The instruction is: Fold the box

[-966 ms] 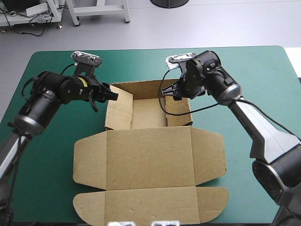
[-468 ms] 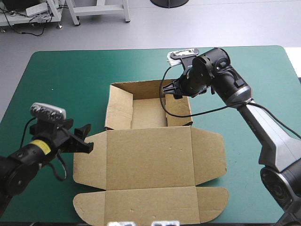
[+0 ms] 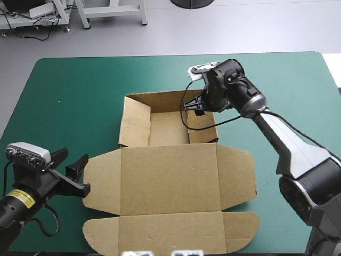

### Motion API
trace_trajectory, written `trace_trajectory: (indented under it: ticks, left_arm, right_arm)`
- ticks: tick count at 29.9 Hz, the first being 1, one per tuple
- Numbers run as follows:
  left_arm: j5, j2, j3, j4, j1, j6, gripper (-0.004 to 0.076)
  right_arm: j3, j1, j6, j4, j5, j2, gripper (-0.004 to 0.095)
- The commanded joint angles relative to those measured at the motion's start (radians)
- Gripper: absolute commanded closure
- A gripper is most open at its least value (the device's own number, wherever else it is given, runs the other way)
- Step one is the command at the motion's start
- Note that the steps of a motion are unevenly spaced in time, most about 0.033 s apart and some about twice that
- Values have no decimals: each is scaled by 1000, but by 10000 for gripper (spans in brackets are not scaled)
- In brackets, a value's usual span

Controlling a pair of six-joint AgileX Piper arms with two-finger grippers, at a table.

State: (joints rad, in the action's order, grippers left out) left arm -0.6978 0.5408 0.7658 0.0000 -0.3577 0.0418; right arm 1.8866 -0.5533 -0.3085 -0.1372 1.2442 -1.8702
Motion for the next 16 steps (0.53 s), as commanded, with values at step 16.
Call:
trace_trajectory:
  ticks: [16]
  left_arm:
    - [28,4,24,7,-6,-1,339]
  right_arm:
    - [31,31,-2,34,6,-82,273]
